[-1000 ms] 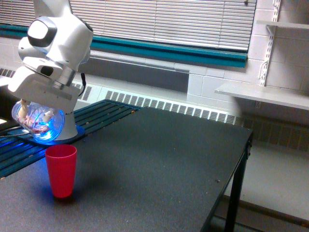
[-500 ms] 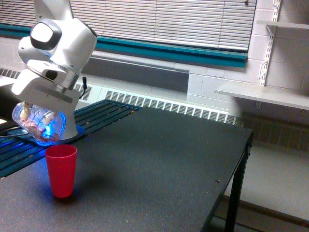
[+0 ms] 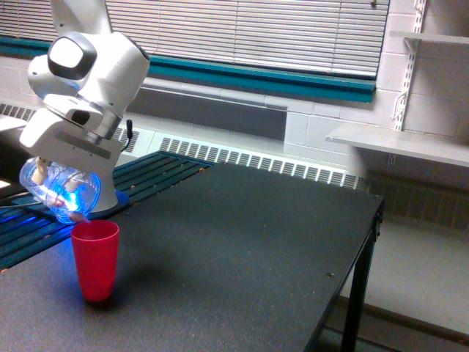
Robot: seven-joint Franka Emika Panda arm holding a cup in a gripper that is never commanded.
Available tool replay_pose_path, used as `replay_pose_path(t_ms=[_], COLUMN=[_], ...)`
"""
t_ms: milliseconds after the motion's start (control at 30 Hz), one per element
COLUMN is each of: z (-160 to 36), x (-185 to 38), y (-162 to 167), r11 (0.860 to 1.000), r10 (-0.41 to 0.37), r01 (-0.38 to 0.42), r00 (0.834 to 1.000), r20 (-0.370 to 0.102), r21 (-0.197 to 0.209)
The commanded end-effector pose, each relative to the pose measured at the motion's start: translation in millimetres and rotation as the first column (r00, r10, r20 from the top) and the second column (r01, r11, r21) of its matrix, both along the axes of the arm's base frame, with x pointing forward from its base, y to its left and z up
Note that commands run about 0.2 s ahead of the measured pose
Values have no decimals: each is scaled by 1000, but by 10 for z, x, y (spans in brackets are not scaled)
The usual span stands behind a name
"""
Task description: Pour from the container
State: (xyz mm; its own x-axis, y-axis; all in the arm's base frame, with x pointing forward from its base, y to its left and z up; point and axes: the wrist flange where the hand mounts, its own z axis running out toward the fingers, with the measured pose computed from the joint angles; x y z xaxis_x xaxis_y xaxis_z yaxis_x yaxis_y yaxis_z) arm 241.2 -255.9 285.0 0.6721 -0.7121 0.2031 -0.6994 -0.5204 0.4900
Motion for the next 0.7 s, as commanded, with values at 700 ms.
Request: replay_pose_path(t_ms=[700], z=[156], x=[36], y=[-46], r11=[1000], r10=[-25], r01=[25], r00=[997], r20=[70], r21=[9])
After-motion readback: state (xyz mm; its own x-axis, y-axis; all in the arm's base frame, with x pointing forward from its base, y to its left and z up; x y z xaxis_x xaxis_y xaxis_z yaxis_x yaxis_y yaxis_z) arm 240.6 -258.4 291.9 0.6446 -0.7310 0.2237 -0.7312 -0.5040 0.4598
